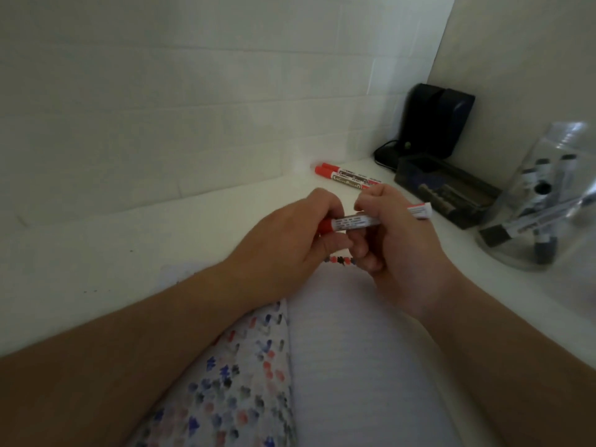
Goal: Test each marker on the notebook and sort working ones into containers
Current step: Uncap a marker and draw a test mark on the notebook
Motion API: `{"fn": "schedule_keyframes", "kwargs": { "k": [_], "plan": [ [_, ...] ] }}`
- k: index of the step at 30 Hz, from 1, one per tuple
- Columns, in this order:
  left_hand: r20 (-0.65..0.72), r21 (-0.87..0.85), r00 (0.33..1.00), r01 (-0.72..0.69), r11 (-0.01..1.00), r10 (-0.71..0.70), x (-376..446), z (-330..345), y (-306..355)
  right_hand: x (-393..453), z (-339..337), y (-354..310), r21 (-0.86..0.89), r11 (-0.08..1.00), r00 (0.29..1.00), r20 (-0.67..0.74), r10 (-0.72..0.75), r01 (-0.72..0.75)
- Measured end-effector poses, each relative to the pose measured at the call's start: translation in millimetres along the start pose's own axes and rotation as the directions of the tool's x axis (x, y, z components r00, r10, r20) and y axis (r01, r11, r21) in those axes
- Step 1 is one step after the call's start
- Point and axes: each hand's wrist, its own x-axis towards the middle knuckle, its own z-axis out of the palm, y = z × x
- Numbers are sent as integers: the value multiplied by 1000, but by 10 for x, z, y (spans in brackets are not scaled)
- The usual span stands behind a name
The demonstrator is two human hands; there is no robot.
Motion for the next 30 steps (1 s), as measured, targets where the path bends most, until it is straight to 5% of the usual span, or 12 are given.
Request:
{"fn": "schedule_keyframes", "kwargs": {
  "k": [7, 15, 25, 30],
  "plan": [
    [47, 169, 995, -94, 981, 87, -4, 6, -11, 43, 57, 78, 141, 989, 999, -17, 48, -45],
    [37, 90, 998, -50, 995, 46, 11, -42, 59, 56, 50, 83, 185, 981, 998, -20, 65, -61],
    [122, 18, 981, 147, 989, -148, 55, -239, 173, 1, 68, -1, 254, 963, 996, 29, 79, -84],
    [239, 136, 897, 348, 928, -371, -33, -466, 25, -2, 35, -52, 218, 974, 998, 47, 52, -61]
  ]
}}
